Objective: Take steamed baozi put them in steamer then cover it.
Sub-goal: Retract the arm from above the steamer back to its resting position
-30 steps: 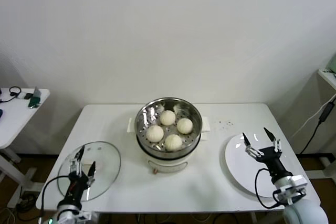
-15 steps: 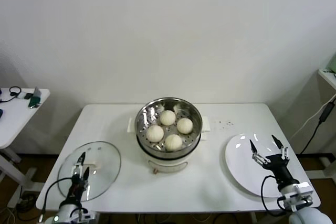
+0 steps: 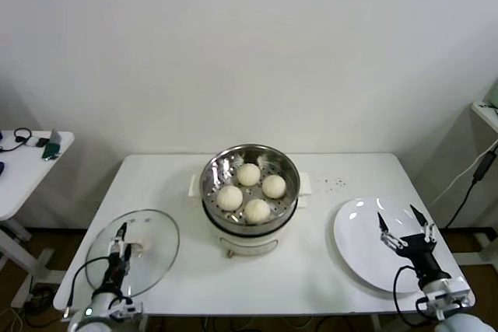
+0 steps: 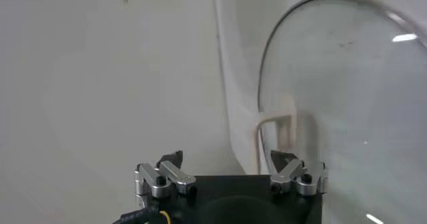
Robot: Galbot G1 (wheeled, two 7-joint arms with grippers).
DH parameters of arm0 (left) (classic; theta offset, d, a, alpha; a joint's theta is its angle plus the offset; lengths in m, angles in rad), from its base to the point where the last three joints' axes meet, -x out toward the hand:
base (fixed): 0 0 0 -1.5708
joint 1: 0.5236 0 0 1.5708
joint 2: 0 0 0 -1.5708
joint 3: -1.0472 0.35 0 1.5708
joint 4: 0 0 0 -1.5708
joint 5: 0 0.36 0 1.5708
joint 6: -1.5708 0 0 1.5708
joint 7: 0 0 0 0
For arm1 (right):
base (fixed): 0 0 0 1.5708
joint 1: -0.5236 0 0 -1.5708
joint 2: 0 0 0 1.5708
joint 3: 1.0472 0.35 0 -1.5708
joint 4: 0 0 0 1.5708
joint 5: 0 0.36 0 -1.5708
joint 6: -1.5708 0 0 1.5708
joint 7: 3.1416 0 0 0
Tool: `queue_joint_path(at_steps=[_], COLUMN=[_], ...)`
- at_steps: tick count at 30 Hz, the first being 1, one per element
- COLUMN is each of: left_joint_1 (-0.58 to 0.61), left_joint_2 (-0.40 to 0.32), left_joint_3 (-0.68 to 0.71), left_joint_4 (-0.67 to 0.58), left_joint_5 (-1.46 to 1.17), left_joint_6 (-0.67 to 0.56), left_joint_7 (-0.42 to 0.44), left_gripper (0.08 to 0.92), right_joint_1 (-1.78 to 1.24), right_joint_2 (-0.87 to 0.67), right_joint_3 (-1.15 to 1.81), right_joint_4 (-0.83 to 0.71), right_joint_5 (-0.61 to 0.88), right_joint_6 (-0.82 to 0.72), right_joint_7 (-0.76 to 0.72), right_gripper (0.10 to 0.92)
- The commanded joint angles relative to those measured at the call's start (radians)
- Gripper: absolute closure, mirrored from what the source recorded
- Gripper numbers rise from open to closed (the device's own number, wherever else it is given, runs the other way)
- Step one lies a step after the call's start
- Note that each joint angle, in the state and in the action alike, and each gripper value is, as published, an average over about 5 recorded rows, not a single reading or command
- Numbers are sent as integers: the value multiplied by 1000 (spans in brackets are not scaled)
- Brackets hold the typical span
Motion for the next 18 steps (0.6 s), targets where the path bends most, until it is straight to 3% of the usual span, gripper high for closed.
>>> queue_joint_path(at_steps=[1,12,18], left_joint_1=[-74,-101,-104], left_joint_2=[12,13,13], left_joint_3=[5,14,14], left_joint_4=[74,106,118], left_joint_5=[-18,-42,-49], left_joint_6=[-2,-5,-12], left_joint_7=[-26,-28,-29], left_gripper=[177,177,277], right_joint_1=[-9,-10,-9], right_joint_2=[10,38,47], right_joint_3=[20,22,26], right_joint_4=[-5,-19,-24], right_joint_5=[-20,-52,-58], right_joint_6=[7,22,26], right_joint_7=[-7,-17,-20], right_gripper=[203,203,203])
